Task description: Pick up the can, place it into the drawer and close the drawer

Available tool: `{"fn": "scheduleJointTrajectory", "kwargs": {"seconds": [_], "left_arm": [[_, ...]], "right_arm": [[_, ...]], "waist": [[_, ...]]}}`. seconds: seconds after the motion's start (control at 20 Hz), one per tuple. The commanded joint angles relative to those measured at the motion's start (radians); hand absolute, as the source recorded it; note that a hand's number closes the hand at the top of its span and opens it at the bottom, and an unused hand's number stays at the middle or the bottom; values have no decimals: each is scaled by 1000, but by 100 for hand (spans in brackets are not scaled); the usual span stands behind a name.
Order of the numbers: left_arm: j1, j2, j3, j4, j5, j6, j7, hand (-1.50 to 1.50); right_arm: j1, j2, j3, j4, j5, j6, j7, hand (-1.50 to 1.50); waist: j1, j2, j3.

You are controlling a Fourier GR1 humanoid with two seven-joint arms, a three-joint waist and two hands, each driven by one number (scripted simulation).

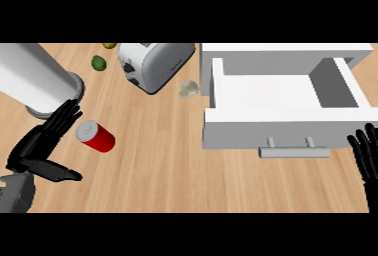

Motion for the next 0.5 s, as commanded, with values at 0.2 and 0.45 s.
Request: {"fn": "scheduleJointTrajectory", "kwargs": {"seconds": [0.2,0.45], "left_arm": [[-14,22,-31,257,-136,29,-272,-150],[-189,30,-29,474,-174,85,-303,-150]], "right_arm": [[-70,0,-2,84,32,-10,-28,-150],[-114,-12,-6,-13,8,-26,83,-150]], "waist": [[0,2,-1],[-10,4,-1]]}}
